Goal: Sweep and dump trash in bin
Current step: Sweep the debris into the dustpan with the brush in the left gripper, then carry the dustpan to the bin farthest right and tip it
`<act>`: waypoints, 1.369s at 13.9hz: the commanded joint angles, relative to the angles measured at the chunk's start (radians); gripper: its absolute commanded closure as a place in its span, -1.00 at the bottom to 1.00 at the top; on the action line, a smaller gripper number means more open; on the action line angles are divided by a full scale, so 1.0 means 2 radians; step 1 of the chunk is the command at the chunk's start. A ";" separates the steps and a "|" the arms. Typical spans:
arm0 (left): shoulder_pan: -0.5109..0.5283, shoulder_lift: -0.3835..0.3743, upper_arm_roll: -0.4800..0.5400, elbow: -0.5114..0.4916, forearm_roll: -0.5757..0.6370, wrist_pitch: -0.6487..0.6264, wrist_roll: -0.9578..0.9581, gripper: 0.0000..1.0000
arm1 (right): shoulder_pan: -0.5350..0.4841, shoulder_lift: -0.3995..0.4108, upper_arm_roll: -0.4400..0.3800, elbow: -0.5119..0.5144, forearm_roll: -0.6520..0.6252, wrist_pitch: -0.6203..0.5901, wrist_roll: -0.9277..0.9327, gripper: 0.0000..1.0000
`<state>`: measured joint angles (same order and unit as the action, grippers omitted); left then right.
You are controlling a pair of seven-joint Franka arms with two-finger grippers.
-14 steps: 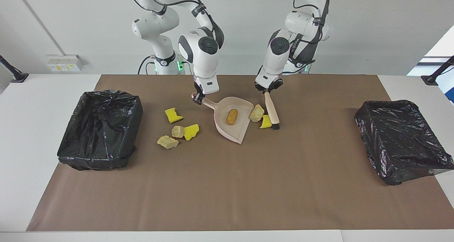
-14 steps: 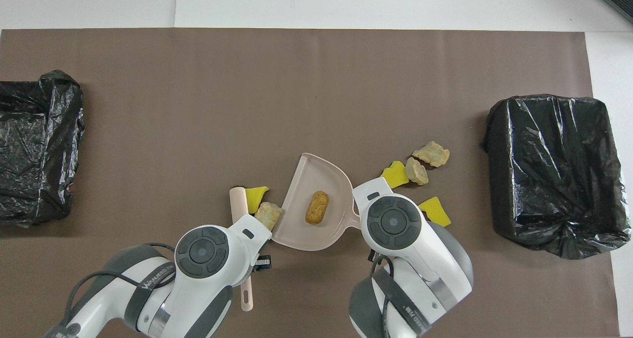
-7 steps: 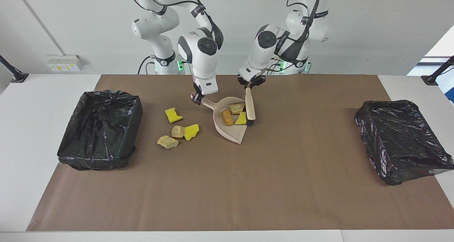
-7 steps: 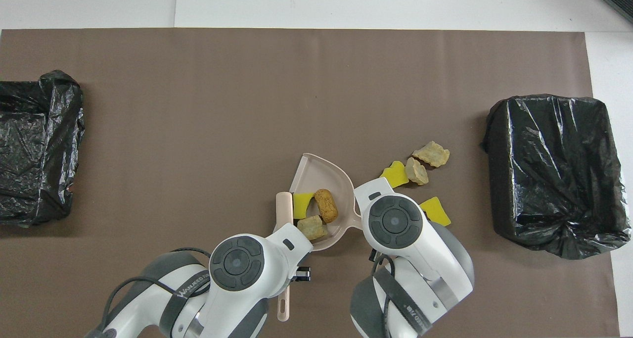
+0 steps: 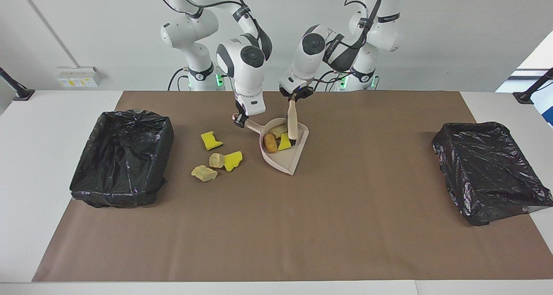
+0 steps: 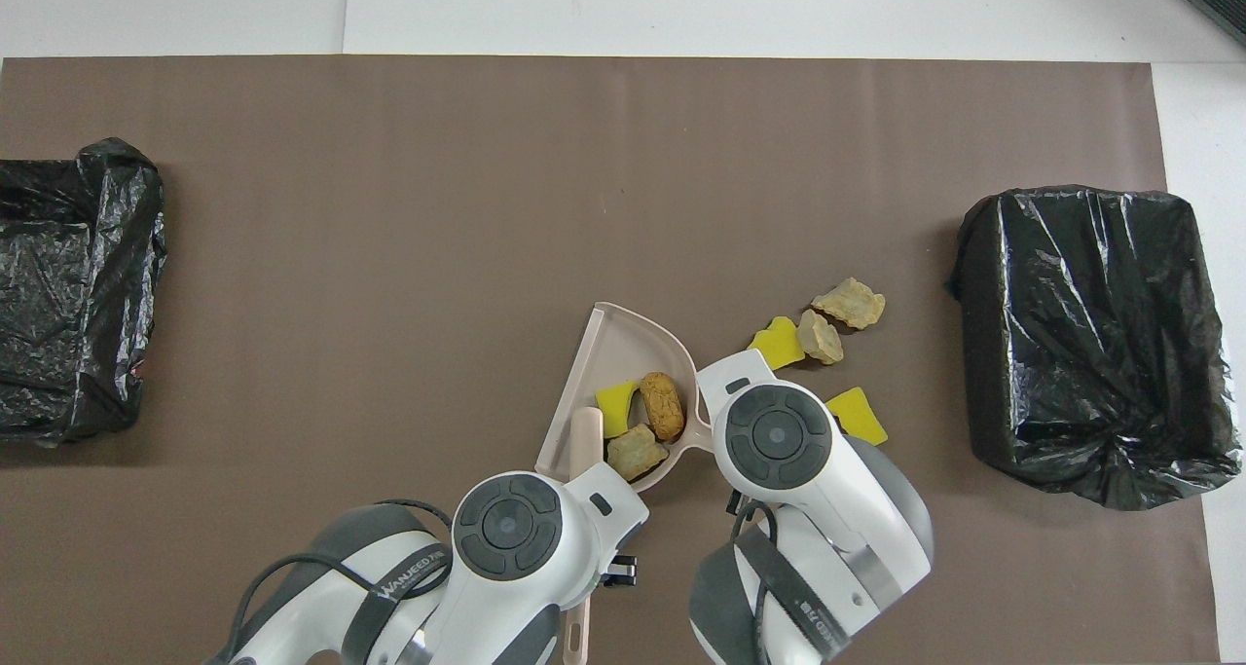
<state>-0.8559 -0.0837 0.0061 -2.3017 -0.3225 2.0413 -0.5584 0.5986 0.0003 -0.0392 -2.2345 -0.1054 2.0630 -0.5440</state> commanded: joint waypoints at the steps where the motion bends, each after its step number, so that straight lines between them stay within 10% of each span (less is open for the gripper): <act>1: 0.008 -0.026 0.008 0.007 -0.001 -0.069 -0.022 1.00 | -0.007 -0.003 0.002 0.002 -0.007 0.001 -0.006 1.00; 12: -0.001 -0.081 -0.057 -0.036 0.051 -0.064 -0.192 1.00 | -0.085 -0.058 -0.003 0.059 0.001 -0.094 -0.088 1.00; 19: -0.054 -0.050 -0.062 -0.055 0.051 0.030 -0.193 1.00 | -0.251 -0.082 -0.008 0.124 0.024 -0.146 -0.253 1.00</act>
<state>-0.9369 -0.1938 -0.1306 -2.3987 -0.2400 2.0562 -0.9287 0.1878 -0.1666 -0.0636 -2.0382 -0.0906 1.8047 -0.9459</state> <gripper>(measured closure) 0.740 0.665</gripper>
